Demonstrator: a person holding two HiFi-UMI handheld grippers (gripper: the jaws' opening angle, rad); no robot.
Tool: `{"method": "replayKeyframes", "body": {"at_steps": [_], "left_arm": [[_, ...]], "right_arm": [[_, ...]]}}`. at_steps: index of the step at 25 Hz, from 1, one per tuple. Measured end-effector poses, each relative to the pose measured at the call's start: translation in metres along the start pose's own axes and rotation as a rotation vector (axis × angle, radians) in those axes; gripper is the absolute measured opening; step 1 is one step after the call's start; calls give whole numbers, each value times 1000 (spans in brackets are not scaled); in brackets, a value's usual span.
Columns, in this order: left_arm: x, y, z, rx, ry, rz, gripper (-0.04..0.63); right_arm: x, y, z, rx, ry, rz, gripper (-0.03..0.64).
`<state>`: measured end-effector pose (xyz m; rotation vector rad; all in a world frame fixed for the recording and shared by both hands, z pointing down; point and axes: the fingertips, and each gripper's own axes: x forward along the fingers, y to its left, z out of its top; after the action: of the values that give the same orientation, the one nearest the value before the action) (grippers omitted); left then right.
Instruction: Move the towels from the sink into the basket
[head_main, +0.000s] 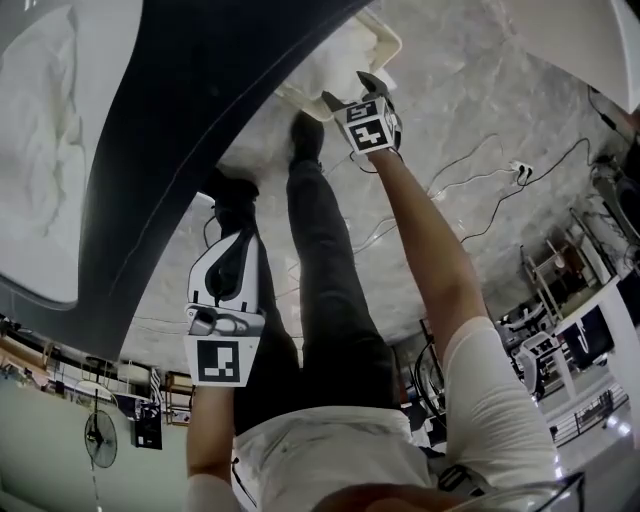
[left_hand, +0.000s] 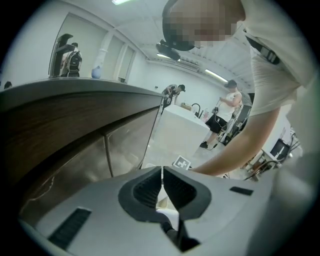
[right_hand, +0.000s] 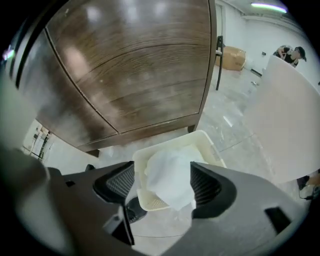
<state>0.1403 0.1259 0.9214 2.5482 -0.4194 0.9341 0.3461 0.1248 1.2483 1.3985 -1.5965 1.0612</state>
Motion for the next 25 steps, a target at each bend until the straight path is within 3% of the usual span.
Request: {"method": "replayKeyframes", "body": {"at_steps": [6, 10, 17, 21, 25], "left_arm": [[-27, 5, 24, -11, -19, 22, 12], [-40, 16, 57, -47, -60, 41, 12], [-102, 32, 127, -56, -175, 95, 12], [-161, 33, 161, -29, -250, 136, 12], [-213, 39, 198, -49, -307, 171, 12]], "right_arm": [[-56, 16, 15, -70, 2, 22, 350], [-105, 15, 46, -53, -34, 13, 310], [-236, 39, 144, -11, -227, -18, 207], [-327, 74, 188, -44, -298, 10, 149], [-411, 100, 240, -79, -403, 21, 92]]}}
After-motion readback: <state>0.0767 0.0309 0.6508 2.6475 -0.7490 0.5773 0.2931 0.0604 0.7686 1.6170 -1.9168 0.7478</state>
